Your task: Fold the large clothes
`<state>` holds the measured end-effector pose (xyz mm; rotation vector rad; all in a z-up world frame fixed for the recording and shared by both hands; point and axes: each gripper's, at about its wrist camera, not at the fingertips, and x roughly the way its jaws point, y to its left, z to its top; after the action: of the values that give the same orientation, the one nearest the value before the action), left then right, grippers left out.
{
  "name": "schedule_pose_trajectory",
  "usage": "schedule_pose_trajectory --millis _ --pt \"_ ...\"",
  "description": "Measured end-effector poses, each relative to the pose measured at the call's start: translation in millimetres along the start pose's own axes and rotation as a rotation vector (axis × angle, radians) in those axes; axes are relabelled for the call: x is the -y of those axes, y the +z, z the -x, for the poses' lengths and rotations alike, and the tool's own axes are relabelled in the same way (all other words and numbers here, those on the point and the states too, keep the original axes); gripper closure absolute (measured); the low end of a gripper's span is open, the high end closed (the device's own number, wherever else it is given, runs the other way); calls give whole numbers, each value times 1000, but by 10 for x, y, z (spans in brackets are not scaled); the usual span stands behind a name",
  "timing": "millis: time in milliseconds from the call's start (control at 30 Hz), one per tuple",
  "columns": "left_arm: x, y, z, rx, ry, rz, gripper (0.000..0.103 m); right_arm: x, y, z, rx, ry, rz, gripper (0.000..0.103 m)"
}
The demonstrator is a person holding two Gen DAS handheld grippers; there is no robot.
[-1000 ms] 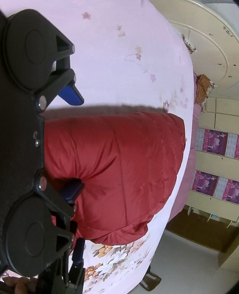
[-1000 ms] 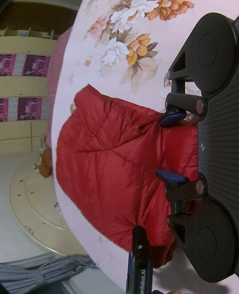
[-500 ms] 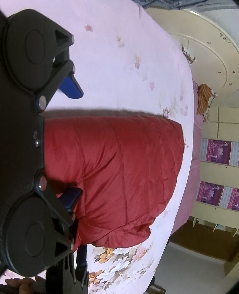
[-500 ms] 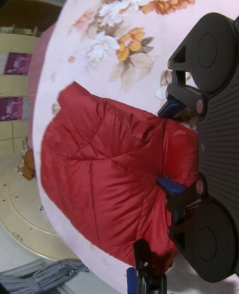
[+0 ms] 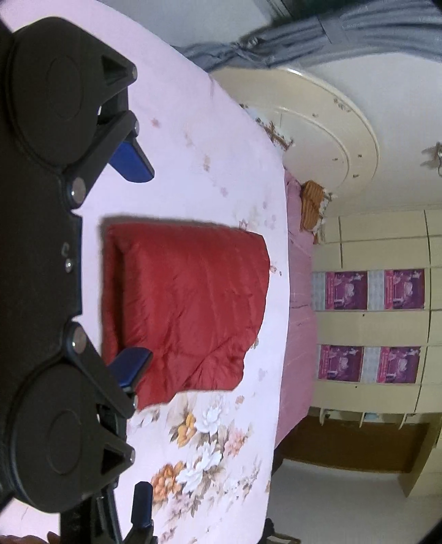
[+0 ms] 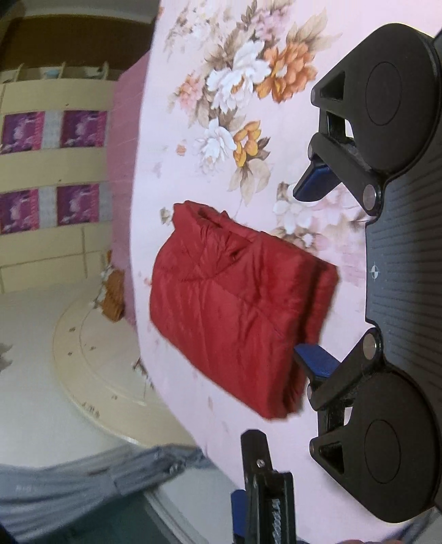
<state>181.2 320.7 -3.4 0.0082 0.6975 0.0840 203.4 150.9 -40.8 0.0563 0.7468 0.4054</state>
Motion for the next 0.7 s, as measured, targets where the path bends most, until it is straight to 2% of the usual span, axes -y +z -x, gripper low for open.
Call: schedule_pose_trajectory --millis 33,133,233,400,500,700 --pt "25 -29 114 -11 8 12 0 -22 -37 136 10 4 7 12" --pt "83 -142 453 7 40 35 0 -82 -155 553 28 -3 6 0" --pt "166 -258 790 42 102 38 0 -147 -252 976 71 -3 17 0" --pt "203 -361 1139 51 67 77 0 -276 -363 1515 169 -59 40 0" --pt "218 -421 1310 77 68 106 0 -327 -418 1744 234 -82 52 0" --pt "289 -470 1469 87 92 85 0 -326 -486 1967 259 -55 36 0"
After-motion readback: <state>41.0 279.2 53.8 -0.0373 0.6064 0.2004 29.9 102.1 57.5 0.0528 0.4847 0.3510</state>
